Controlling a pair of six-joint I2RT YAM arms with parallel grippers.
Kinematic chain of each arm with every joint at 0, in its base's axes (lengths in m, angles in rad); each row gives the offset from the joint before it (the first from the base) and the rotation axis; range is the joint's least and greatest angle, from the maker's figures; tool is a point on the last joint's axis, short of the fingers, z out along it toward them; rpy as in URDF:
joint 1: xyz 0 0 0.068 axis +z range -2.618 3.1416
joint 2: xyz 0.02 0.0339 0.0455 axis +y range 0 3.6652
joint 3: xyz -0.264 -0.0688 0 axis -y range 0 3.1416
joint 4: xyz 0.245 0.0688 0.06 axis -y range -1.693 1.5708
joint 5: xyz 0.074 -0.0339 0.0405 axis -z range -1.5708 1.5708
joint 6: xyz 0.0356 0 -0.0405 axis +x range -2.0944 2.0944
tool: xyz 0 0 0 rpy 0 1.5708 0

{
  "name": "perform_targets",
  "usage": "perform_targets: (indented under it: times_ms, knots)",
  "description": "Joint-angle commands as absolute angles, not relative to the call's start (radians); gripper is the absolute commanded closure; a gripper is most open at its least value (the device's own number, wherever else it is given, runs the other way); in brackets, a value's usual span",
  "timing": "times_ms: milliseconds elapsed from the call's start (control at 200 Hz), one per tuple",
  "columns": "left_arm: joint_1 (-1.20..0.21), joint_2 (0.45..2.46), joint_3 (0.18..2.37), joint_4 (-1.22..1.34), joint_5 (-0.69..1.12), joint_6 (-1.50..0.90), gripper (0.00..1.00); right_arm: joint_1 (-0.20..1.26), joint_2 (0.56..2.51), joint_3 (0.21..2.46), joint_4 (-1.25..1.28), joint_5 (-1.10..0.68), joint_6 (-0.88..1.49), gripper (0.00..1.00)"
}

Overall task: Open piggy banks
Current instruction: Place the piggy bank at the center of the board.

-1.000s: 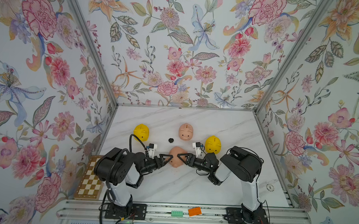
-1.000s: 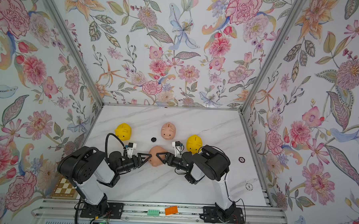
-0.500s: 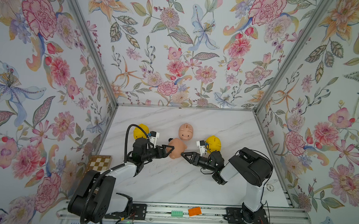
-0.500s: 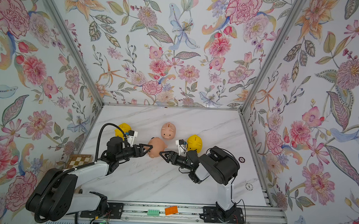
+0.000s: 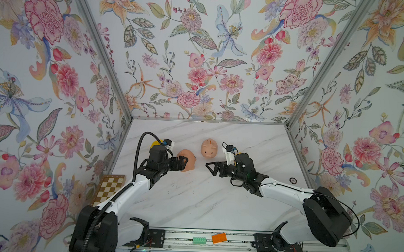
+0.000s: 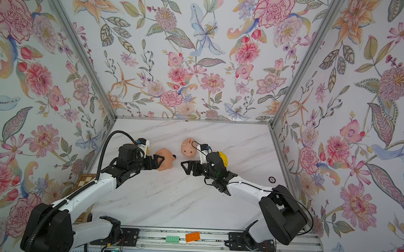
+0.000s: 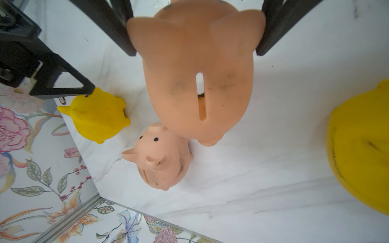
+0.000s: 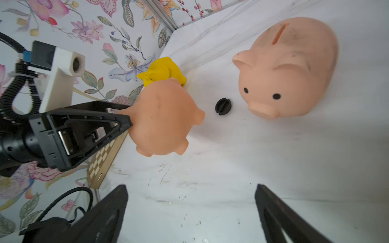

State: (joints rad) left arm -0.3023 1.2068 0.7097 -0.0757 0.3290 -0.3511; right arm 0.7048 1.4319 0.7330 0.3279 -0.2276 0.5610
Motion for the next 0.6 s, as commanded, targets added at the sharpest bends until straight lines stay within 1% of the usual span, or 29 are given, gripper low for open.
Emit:
perform_targets:
  times_ms: [0,210,340,596]
  knots:
    - [-0.304,1.235,0.768,-0.152,0.207,-0.270,0.50,0.707,1.393,0.766,0.005,-0.067,0.404,0.01]
    - [-0.304,1.303,0.838,-0.154,0.105,-0.219,0.51,0.712,1.341,0.787,-0.075,0.041,0.372,0.01]
    - [-0.305,1.361,0.882,-0.146,0.088,-0.190,0.51,0.716,1.300,0.764,-0.070,0.105,0.371,0.01]
    - [-0.316,1.498,0.998,-0.168,0.010,-0.123,0.51,0.714,1.246,0.751,-0.093,0.126,0.371,0.01]
